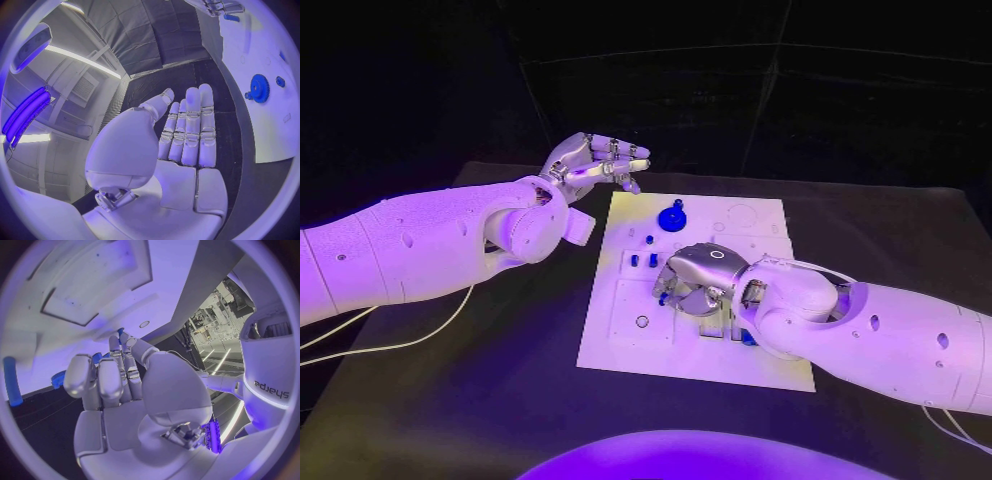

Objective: Assemble the parts on the task board

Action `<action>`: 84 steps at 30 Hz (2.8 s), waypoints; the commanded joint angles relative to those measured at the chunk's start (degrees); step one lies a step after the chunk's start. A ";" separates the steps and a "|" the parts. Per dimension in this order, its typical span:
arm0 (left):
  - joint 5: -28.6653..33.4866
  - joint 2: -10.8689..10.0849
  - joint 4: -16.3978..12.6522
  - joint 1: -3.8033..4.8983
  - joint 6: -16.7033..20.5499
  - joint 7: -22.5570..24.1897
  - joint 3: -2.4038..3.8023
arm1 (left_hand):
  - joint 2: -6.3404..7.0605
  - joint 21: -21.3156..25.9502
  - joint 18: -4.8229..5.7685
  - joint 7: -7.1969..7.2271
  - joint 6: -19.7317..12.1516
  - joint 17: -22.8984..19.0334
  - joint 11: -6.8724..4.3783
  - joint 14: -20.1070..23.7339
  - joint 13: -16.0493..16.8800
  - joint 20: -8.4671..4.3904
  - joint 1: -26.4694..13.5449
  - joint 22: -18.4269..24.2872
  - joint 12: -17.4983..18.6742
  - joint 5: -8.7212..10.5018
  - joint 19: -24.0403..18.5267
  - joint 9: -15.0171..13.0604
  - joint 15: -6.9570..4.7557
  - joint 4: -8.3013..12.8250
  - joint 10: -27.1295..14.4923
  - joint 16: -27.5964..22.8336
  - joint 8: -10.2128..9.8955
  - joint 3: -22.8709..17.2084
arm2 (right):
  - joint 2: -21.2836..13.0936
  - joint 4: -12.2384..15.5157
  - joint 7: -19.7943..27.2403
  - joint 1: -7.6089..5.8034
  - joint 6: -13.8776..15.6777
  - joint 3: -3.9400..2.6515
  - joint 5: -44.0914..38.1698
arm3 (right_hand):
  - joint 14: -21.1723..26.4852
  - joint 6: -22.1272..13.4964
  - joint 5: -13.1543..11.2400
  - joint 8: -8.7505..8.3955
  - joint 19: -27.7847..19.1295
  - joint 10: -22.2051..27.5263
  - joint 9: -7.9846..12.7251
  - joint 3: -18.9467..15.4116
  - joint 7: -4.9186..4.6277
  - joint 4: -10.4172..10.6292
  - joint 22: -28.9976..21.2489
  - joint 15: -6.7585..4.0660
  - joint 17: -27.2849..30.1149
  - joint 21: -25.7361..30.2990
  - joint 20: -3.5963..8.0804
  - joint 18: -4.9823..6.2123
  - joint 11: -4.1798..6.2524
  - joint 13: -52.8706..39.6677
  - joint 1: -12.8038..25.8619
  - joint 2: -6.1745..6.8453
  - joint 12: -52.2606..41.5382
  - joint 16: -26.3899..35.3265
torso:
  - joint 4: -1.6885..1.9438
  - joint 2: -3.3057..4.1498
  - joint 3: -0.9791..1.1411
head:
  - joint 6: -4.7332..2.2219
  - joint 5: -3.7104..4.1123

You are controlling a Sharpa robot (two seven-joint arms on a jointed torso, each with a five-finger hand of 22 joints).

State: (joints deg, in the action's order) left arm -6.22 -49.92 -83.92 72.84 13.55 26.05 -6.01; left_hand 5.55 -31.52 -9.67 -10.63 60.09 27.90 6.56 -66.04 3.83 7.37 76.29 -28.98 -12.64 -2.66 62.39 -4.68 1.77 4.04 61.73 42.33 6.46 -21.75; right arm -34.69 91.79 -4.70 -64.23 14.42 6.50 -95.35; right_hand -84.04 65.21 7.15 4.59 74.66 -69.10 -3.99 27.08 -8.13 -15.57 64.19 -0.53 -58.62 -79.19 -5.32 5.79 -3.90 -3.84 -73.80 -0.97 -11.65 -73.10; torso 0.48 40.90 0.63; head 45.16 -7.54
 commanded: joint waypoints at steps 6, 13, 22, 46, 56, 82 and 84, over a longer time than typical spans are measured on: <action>0.21 0.00 -0.12 0.09 -0.67 1.11 0.05 | -0.38 0.39 -0.71 -0.13 -0.12 -0.05 0.22 -0.26 -0.05 0.04 -0.03 0.05 0.30 -0.03 0.47 0.05 0.11 0.00 -0.20 -0.19 -0.36 0.49 | 0.45 -0.27 -1.19 0.06 -1.72 1.06 -1.81 | -0.95 -0.40 0.01 -0.34 -0.30 0.19 0.05 0.21 -0.38 0.33 -0.22 0.01 0.18 -0.03 -0.32 -0.40 -0.30 0.00 0.38 0.65 0.67 -0.26 | 0.02 -0.05 0.02 | 0.05 0.02; 0.21 -0.04 -0.14 0.09 -0.70 1.08 0.05 | -0.38 0.39 -0.71 -0.13 -0.12 -0.05 0.22 -0.26 -0.05 0.04 -0.03 0.05 0.30 -0.03 0.47 0.05 0.11 0.00 -0.20 -0.19 -0.36 0.49 | 0.68 -0.38 -1.54 0.08 -1.79 1.69 -2.12 | -0.83 -1.84 0.47 -0.91 -0.75 3.13 0.19 -0.07 -0.93 1.09 -0.73 0.67 0.51 0.21 -0.81 -0.32 -1.14 0.31 1.56 1.74 2.74 -0.26 | 0.01 0.01 0.02 | -0.01 0.11; 0.21 -0.09 -0.09 0.09 -0.86 0.94 0.05 | -0.38 0.47 -0.71 -0.15 -0.17 -0.11 0.24 -0.25 -0.04 0.06 -0.03 0.12 0.30 -0.03 0.48 0.07 0.12 0.01 -0.25 -0.25 -0.38 0.57 | 0.25 -0.22 -1.68 0.09 1.60 1.84 -2.17 | -0.31 -4.50 0.59 -1.07 -2.17 8.60 0.32 -0.40 -1.50 1.56 -2.78 1.75 2.03 1.17 -1.80 0.10 -2.39 0.33 2.23 3.50 4.95 0.31 | -0.01 -0.03 0.02 | 0.01 0.23; 0.21 -0.02 0.47 0.08 -1.48 0.45 0.03 | -0.38 0.61 -0.70 -0.20 -0.28 -0.20 0.29 -0.23 -0.05 0.09 -0.10 0.24 0.33 -0.03 0.50 0.11 0.17 0.00 -0.37 -0.34 -0.41 0.73 | -12.54 7.32 -1.43 -1.81 8.18 -3.60 7.64 | 0.36 -9.13 1.67 -0.93 -3.58 11.89 0.18 -4.63 -1.18 3.46 -5.27 1.86 4.54 2.64 -2.15 0.60 -2.43 -0.07 2.92 5.85 2.27 1.43 | -0.02 -0.13 0.06 | -1.72 2.02; 0.21 0.10 0.42 0.08 -1.69 0.28 -0.01 | -0.38 0.61 -0.70 -0.20 -0.28 -0.20 0.29 -0.23 -0.05 0.09 -0.10 0.24 0.33 -0.03 0.50 0.11 0.17 0.00 -0.37 -0.34 -0.41 0.73 | -15.56 5.27 -4.19 -3.15 1.98 -4.62 5.36 | 0.51 -10.37 1.57 -1.02 -3.75 12.75 0.23 -6.46 -0.50 3.88 -5.71 1.77 5.36 3.01 -2.05 0.65 -2.34 -0.04 2.22 6.06 1.20 1.85 | 0.06 0.00 0.09 | -2.74 3.15; 0.21 -0.04 0.26 0.06 -1.86 -0.19 -0.09 | -0.50 0.79 -0.71 -0.22 -0.37 -0.32 0.31 -0.17 -0.05 0.11 0.06 0.39 0.34 -0.04 0.50 0.15 0.19 0.08 -0.50 -0.46 -0.43 0.78 | -13.13 2.08 -5.58 -3.12 -7.34 -4.58 2.70 | 0.29 -7.64 1.42 -0.01 -3.30 9.65 -0.18 -7.01 -0.68 4.76 -5.56 1.17 5.54 3.10 -1.57 0.59 -1.62 0.14 0.65 4.08 -1.68 1.84 | 0.02 0.00 0.04 | -2.31 2.94; 0.21 -0.06 0.25 0.06 -1.87 -0.18 -0.09 | -0.54 0.85 -0.71 -0.24 -0.41 -0.36 0.33 -0.15 -0.05 0.11 0.10 0.44 0.36 -0.04 0.51 0.17 0.20 0.11 -0.57 -0.50 -0.45 0.81 | -12.80 1.73 -5.62 -3.06 -7.51 -4.56 2.56 | 0.22 -6.94 1.15 0.17 -3.20 8.90 -0.23 -6.49 -0.74 4.78 -5.47 1.10 5.45 3.06 -1.50 0.58 -1.55 0.21 0.38 3.66 -1.81 1.76 | 0.06 0.02 0.04 | -2.26 2.95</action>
State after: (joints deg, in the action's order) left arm -6.20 -49.96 -83.57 72.83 12.32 25.66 -6.15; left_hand 5.55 -30.86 -9.68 -10.78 59.94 27.63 6.76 -66.04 3.83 7.57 76.29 -28.62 -12.64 -2.66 62.59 -4.60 1.77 4.20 61.53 42.11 6.24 -21.27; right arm -47.59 93.63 -9.92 -67.24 8.72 1.95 -91.96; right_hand -83.84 57.80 8.66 4.45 71.36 -59.83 -4.16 20.30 -8.89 -10.84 58.63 0.89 -53.10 -76.31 -7.14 5.78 -5.43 -3.68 -73.37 3.08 -13.25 -71.33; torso 0.53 40.94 0.65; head 42.86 -4.61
